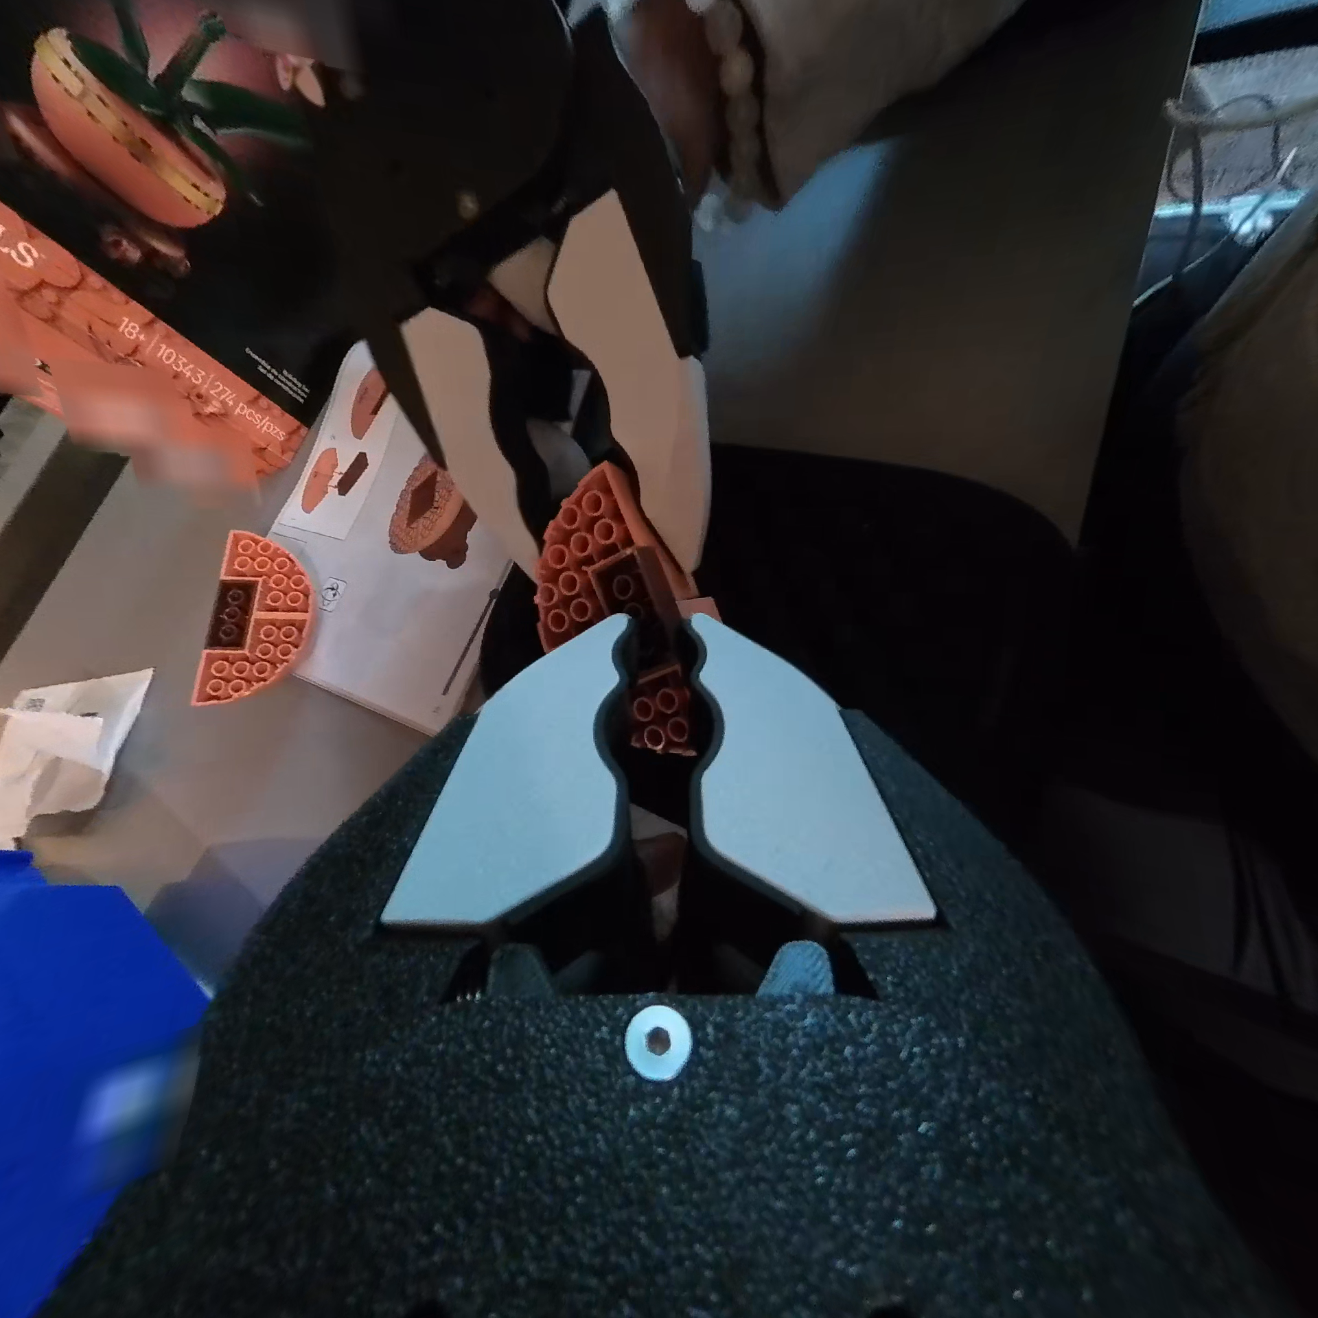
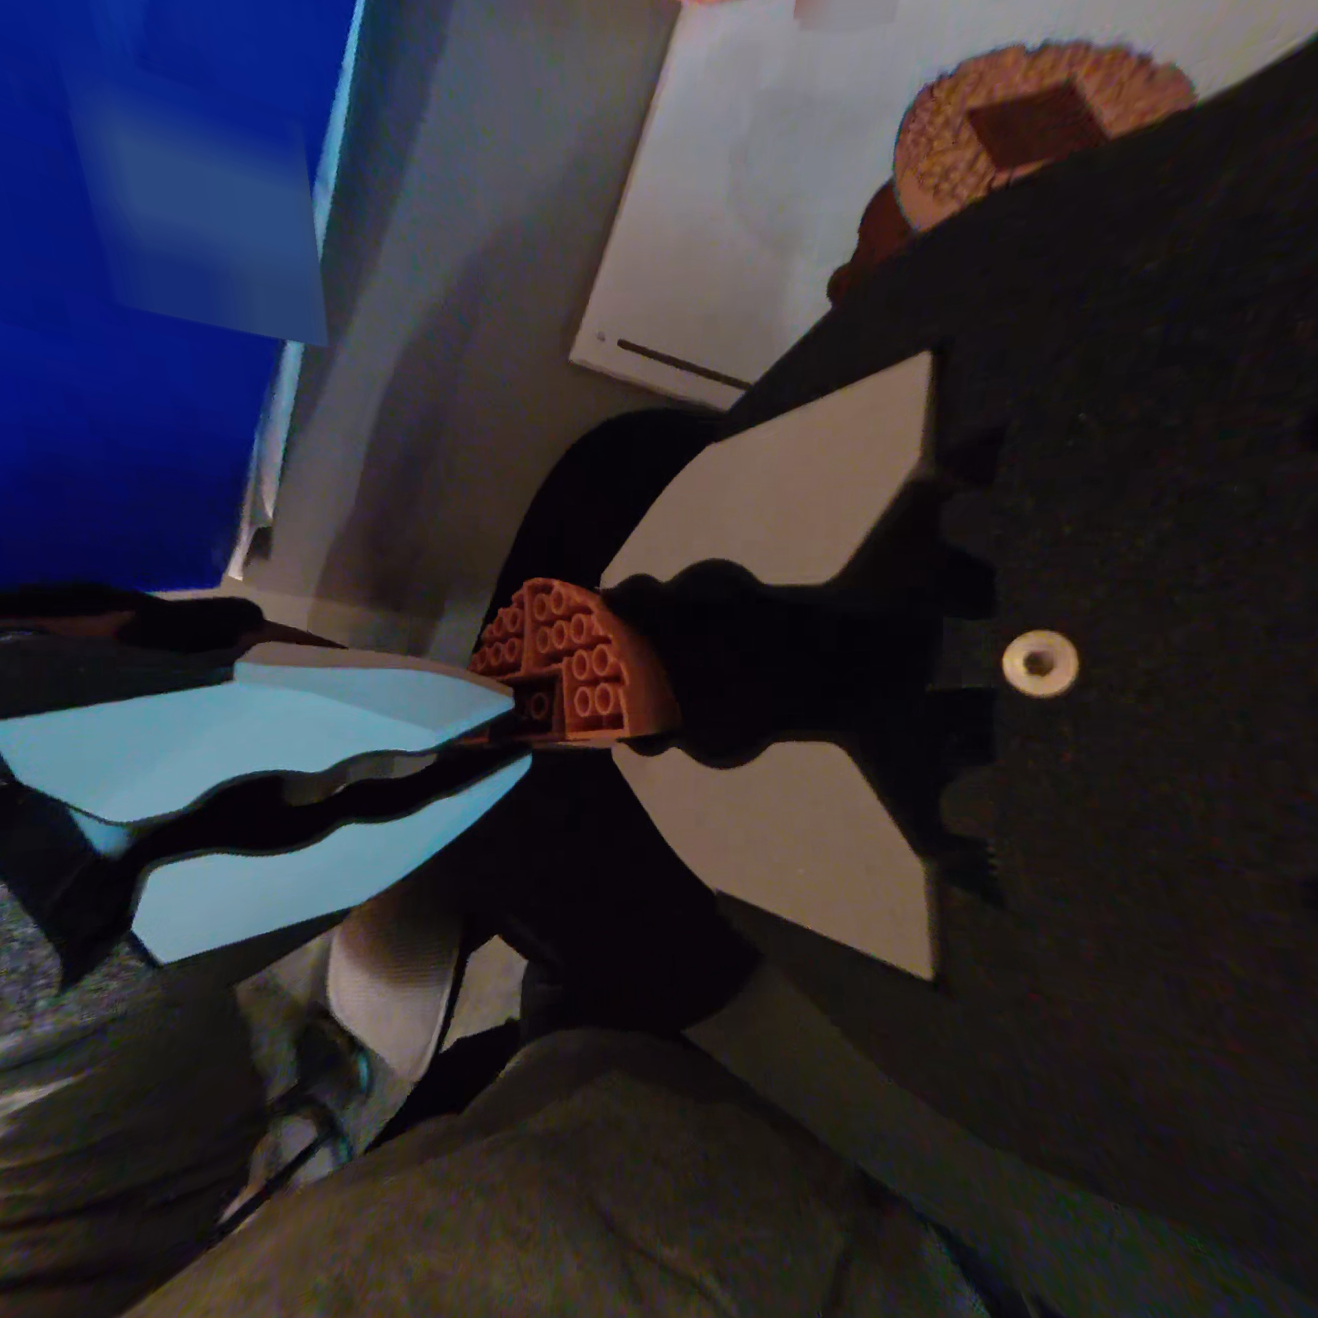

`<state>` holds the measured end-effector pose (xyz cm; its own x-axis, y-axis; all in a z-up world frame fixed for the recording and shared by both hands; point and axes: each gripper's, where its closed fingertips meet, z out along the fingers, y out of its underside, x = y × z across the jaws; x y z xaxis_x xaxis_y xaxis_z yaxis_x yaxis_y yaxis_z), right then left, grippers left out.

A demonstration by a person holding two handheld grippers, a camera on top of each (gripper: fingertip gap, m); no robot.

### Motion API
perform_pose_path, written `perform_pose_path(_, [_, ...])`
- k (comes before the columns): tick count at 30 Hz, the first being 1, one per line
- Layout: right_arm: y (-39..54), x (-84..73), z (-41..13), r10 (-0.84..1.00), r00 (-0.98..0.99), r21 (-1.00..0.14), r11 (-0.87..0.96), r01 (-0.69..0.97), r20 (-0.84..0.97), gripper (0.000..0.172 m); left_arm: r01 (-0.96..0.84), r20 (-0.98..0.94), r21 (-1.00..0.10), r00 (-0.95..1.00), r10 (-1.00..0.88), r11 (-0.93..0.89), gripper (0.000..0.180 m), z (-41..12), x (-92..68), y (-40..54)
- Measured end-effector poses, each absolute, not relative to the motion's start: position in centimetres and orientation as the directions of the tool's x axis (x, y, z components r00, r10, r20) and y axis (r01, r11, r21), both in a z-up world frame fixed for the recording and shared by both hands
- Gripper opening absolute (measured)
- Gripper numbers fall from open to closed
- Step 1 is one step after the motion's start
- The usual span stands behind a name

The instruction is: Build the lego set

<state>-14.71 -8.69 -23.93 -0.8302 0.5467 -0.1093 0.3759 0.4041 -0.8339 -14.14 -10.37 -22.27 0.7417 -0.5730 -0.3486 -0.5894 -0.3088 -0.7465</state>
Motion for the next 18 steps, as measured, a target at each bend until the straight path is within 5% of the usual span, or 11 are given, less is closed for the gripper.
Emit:
perform_pose_path(6, [-8.7,-14.4,-24.1,0.542,-0.825,-0.837,0.370,0.403,-0.158,0.033,-0.630,-0.413,-0.724,0.722,-0.554,-0.282,0.013,-22.3,-13.9,-9.8])
perform_pose_path(11, [-8.4,-14.0,-24.3,0.536,-0.783,-0.771,0.337,0.541,-0.315,0.032,-0.768,-0.580,-0.582,0.622,-0.527,-0.266,0.017,-22.5,-13.7,-9.4])
perform_pose_path(18, [-8.4,-13.8,-24.5,0.552,-0.798,-0.768,0.393,0.505,-0.243,0.034,-0.721,-0.534,-0.644,0.663,-0.525,-0.255,0.014,-22.5,-12.9,-9.0])
